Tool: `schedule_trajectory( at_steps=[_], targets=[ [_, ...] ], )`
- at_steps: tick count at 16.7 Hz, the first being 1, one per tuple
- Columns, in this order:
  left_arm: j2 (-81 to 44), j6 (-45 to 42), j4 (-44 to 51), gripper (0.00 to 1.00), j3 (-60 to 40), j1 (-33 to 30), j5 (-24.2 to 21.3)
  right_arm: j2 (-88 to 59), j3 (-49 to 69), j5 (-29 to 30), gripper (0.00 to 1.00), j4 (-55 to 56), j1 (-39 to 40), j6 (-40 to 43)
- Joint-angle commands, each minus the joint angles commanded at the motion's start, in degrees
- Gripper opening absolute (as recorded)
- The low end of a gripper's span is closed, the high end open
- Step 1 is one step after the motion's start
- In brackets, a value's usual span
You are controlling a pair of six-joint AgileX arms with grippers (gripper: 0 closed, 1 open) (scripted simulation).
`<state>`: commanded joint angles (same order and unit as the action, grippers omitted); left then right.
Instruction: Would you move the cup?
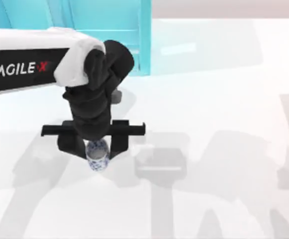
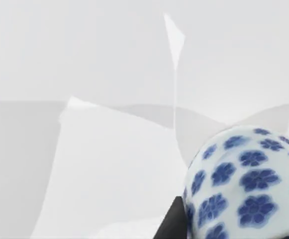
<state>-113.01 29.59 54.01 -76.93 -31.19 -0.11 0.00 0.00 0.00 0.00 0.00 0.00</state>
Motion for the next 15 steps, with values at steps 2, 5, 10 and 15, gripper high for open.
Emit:
schedule_trajectory(
  at_steps=[2, 5, 10, 15],
  targets=[
    [1.40, -6.32, 1.64, 0.00, 0.10, 6.43, 0.01, 0.00, 0.00, 0.00, 1.00, 0.00, 0.00, 0.00],
    [4.04, -19.20, 4.70, 0.00, 0.72, 19.42, 0.13, 0.00, 0.00, 0.00, 1.00, 0.00, 0.00, 0.00],
    [9.68, -40.47, 9.11, 0.00, 2.18, 40.77, 0.30, 0.00, 0.00, 0.00, 1.00, 0.00, 0.00, 0.00],
    [13.48, -48.70, 10.65, 0.00, 2.98, 49.01, -0.02, 0.00, 0.00, 0.00, 1.00, 0.00, 0.00, 0.00]
  ],
)
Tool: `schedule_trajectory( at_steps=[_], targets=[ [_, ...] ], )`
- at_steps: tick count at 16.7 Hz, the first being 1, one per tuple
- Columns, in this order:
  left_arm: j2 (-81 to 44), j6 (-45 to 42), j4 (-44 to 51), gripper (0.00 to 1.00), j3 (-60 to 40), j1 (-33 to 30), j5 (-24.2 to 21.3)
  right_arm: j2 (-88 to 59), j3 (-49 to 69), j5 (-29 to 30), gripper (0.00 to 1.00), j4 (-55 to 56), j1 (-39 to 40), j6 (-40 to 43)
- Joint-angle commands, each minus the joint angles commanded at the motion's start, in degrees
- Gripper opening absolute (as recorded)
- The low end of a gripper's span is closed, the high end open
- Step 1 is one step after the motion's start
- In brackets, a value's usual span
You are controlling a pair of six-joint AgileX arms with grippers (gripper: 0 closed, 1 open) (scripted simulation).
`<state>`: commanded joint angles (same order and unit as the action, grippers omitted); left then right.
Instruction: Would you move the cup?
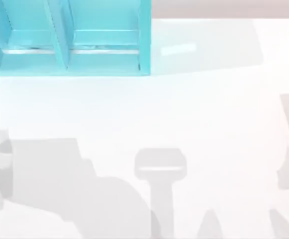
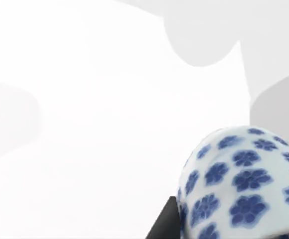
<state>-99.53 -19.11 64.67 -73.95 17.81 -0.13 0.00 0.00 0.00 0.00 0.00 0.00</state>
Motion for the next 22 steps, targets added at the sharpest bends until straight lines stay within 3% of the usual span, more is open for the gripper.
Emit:
schedule_trajectory(
  at_steps=[6, 12, 17, 22],
  targets=[
    [-0.67, -0.06, -1.10, 0.00, 0.66, -0.16, 0.11, 0.00, 0.00, 0.00, 1.00, 0.00, 0.00, 0.00],
    [-4.02, -0.19, -13.03, 0.00, 8.60, 0.15, 0.06, 0.00, 0.00, 0.00, 1.00, 0.00, 0.00, 0.00],
    [-4.57, -0.24, -14.58, 0.00, 10.01, 0.17, -0.01, 0.00, 0.00, 0.00, 1.00, 0.00, 0.00, 0.00],
    [-4.57, -0.24, -14.58, 0.38, 10.01, 0.17, -0.01, 0.00, 0.00, 0.00, 1.00, 0.00, 0.00, 0.00]
  ],
)
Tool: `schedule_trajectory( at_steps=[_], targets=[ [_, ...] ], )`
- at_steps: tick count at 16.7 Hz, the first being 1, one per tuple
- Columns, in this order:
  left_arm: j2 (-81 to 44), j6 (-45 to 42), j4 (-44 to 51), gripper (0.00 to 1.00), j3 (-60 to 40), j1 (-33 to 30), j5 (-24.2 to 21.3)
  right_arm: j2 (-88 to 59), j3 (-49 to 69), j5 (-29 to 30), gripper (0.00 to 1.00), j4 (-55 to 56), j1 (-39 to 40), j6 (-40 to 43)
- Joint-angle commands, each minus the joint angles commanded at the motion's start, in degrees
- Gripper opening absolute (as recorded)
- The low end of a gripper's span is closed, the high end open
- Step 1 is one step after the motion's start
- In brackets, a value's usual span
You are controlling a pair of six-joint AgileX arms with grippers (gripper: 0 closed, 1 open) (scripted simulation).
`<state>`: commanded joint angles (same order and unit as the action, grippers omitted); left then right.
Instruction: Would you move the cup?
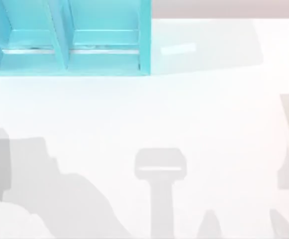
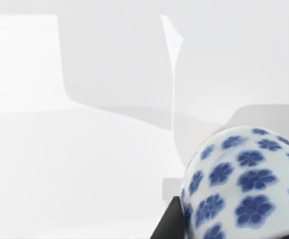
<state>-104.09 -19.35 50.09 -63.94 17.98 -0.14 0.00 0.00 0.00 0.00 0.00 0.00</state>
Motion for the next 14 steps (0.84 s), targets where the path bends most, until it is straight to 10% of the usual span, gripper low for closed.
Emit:
schedule_trajectory(
  at_steps=[8, 14],
  targets=[
    [0.00, 0.00, 0.00, 0.98, 0.00, 0.00, 0.00, 0.00, 0.00, 0.00, 1.00, 0.00, 0.00, 0.00],
    [0.00, 0.00, 0.00, 1.00, 0.00, 0.00, 0.00, 0.00, 0.00, 0.00, 1.00, 0.00, 0.00, 0.00]
  ],
)
